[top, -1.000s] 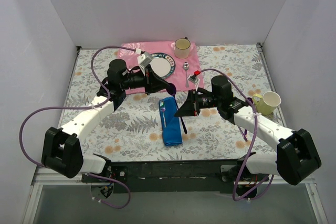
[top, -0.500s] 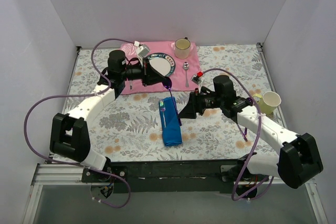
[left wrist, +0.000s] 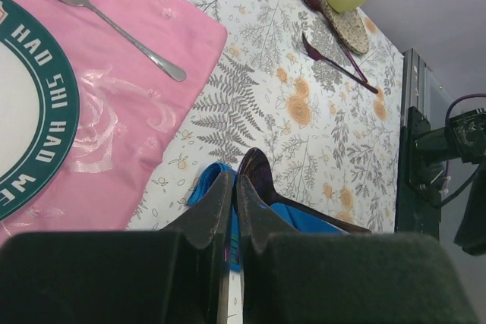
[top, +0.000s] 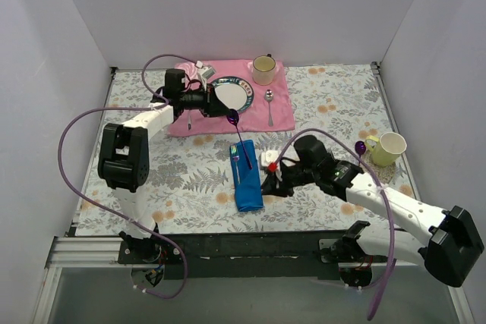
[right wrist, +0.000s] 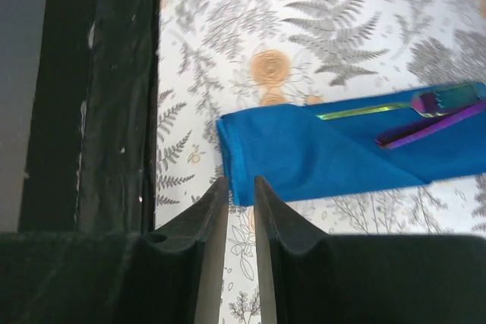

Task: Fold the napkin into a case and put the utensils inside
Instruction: Insert the spoon into the folded napkin.

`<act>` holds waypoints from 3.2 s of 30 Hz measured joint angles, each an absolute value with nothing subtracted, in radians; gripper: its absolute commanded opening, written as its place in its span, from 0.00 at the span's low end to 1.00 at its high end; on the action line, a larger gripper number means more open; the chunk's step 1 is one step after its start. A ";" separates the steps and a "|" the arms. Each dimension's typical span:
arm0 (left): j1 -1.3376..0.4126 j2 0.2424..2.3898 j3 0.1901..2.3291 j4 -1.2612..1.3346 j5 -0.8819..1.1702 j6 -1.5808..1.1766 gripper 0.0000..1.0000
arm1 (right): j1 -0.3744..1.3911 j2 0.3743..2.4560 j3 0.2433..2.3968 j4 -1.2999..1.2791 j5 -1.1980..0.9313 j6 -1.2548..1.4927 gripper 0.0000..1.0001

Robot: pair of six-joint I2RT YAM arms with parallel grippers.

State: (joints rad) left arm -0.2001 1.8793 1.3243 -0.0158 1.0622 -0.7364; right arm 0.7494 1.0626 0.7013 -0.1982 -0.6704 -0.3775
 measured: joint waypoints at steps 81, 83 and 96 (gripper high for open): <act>-0.328 2.072 1.312 -0.210 1.035 -0.490 0.00 | 1.155 1.283 0.351 0.288 -0.271 -0.953 0.11; -0.334 2.070 1.302 -0.210 1.035 -0.490 0.00 | 1.155 1.283 0.350 0.292 -0.271 -0.953 0.11; -0.354 2.004 1.275 -0.187 0.972 -0.491 0.33 | 1.155 1.283 0.345 0.300 -0.271 -0.953 0.11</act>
